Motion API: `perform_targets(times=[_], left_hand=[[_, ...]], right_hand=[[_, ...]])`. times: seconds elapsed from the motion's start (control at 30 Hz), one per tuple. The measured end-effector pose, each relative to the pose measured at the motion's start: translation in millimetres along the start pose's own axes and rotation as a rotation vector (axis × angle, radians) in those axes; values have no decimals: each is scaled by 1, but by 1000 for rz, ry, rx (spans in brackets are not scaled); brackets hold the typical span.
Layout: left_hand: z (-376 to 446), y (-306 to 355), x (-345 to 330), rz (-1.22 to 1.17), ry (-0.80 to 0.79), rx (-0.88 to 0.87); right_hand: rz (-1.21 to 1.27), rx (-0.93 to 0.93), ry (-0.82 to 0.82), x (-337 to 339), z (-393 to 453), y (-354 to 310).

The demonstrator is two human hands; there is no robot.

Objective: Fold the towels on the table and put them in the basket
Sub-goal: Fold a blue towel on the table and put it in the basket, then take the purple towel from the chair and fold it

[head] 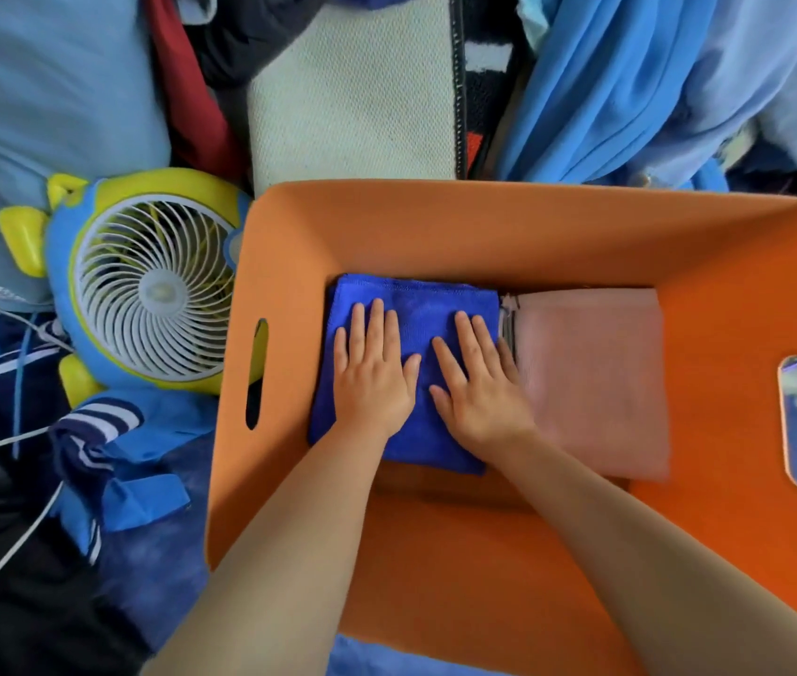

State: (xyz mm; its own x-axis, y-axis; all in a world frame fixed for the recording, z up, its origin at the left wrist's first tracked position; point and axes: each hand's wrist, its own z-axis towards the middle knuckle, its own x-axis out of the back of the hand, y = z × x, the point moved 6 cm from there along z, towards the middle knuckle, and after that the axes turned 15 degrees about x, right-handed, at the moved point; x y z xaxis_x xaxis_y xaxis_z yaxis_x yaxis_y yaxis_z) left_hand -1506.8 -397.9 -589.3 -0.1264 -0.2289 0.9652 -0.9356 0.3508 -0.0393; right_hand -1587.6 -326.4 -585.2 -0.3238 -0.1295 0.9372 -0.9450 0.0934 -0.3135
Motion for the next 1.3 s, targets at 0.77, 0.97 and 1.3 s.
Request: perform_targets(times=[0.77, 0.97, 1.3], left_hand=[[-36, -2, 54, 3, -303, 15], [-90, -5, 138, 131, -146, -40], [-238, 2, 281, 172, 178, -118]], right_hand=[[161, -60, -322, 49, -44, -15], [133, -50, -86, 141, -81, -30], [-27, 77, 243, 273, -217, -101]])
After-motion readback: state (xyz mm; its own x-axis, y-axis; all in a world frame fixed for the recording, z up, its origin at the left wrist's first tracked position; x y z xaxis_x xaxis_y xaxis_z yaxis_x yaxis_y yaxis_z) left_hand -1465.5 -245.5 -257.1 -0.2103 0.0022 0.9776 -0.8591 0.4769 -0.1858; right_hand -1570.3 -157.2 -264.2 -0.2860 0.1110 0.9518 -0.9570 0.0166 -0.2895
